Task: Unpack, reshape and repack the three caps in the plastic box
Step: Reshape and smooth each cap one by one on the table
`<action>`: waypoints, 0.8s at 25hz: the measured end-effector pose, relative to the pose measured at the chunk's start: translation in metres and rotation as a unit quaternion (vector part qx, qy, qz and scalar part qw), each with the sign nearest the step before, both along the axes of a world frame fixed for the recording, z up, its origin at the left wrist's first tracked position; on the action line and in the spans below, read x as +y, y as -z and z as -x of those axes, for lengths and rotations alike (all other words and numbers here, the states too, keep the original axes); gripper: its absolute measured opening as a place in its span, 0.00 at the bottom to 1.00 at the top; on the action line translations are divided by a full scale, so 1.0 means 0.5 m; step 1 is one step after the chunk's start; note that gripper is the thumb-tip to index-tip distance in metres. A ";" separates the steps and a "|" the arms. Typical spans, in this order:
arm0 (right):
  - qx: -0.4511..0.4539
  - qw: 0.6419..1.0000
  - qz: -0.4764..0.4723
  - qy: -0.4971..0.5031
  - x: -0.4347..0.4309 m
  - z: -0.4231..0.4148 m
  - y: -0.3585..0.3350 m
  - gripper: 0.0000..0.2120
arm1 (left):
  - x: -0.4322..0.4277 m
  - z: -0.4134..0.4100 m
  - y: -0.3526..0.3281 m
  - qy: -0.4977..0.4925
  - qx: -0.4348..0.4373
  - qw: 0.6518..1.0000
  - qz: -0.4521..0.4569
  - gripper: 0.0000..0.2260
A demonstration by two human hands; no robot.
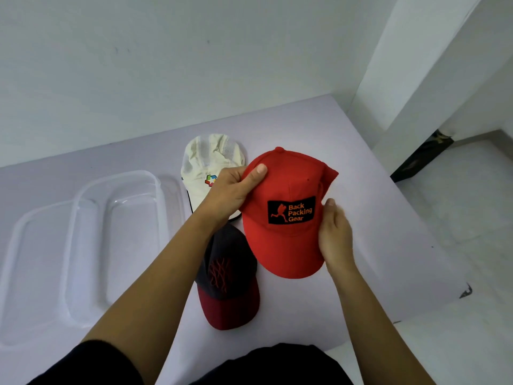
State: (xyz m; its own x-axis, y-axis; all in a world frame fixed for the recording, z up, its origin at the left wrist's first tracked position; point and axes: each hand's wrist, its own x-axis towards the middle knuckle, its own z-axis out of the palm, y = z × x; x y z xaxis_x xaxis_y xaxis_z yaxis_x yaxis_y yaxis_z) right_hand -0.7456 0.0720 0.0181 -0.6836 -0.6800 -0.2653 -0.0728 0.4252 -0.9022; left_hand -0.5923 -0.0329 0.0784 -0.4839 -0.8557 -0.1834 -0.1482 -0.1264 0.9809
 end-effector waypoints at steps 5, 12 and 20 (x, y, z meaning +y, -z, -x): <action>0.005 0.971 0.142 -0.193 -0.019 0.007 -0.038 0.28 | 0.014 0.038 0.014 -0.018 0.002 0.997 0.072 0.24; -0.044 0.980 0.149 -0.121 -0.075 0.042 -0.010 0.14 | 0.000 0.066 0.074 -0.016 -0.026 0.998 0.054 0.19; 0.017 0.979 0.034 -0.199 -0.141 0.111 0.110 0.10 | -0.068 0.084 0.193 0.081 -0.300 0.946 0.095 0.18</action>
